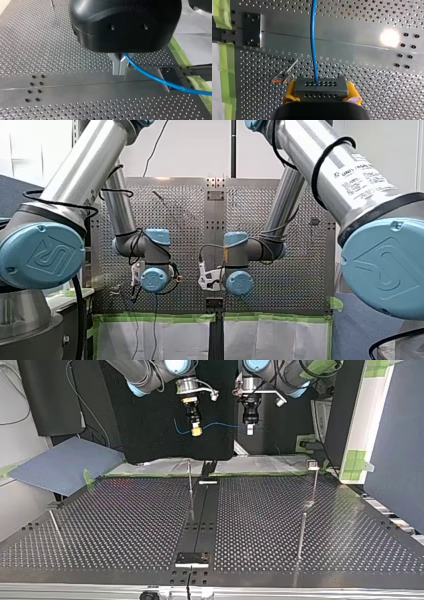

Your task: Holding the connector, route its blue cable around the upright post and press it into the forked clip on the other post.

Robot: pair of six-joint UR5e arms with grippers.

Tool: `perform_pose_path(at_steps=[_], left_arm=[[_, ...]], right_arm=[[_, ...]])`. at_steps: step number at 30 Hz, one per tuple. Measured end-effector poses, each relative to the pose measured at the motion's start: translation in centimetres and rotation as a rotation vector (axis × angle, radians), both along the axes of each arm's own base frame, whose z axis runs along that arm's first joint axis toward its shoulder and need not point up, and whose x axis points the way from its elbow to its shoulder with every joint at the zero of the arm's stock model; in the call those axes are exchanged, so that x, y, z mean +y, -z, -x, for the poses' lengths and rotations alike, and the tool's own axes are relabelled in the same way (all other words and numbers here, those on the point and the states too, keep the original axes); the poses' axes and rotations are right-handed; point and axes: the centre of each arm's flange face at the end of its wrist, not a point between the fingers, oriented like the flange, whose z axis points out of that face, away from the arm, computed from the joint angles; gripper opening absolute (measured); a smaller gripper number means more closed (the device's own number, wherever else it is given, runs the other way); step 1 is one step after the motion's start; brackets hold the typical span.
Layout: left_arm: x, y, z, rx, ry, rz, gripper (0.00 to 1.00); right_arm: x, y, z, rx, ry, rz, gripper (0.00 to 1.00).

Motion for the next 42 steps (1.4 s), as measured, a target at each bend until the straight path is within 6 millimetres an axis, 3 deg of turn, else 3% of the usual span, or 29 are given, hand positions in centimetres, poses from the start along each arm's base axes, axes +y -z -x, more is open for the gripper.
perform_pose_path(at_steps=[7, 13, 18, 29, 35, 42], left_arm=[[0.3, -1.9, -1.7, -0.030, -0.023, 0.057, 0.02], [0.9, -3.8, -2.5, -0.044, -0.037, 0.115, 0.02], [2.2, -5.2, -3.3, -0.048, -0.068, 0.147, 0.02], [5.8, -9.7, -5.9, -0.117, -0.128, 0.198, 0.02], [6.4, -12.5, -6.6, -0.163, -0.148, 0.235, 0.02], [6.5, -16.4, -7.6, -0.214, -0.172, 0.286, 0.02]], right_arm=[[1.1, 0.3, -1.9, -0.019, 0.003, -0.036, 0.00], [2.3, -3.7, -4.8, -0.108, 0.010, -0.038, 0.00], [1.3, -7.7, -6.0, -0.190, 0.053, -0.032, 0.00], [-4.3, -16.8, -4.6, -0.348, 0.208, -0.007, 0.00], [-4.2, -20.1, -4.1, -0.338, 0.171, -0.002, 0.00], [-4.1, -22.1, -5.0, -0.294, 0.112, -0.004, 0.00]])
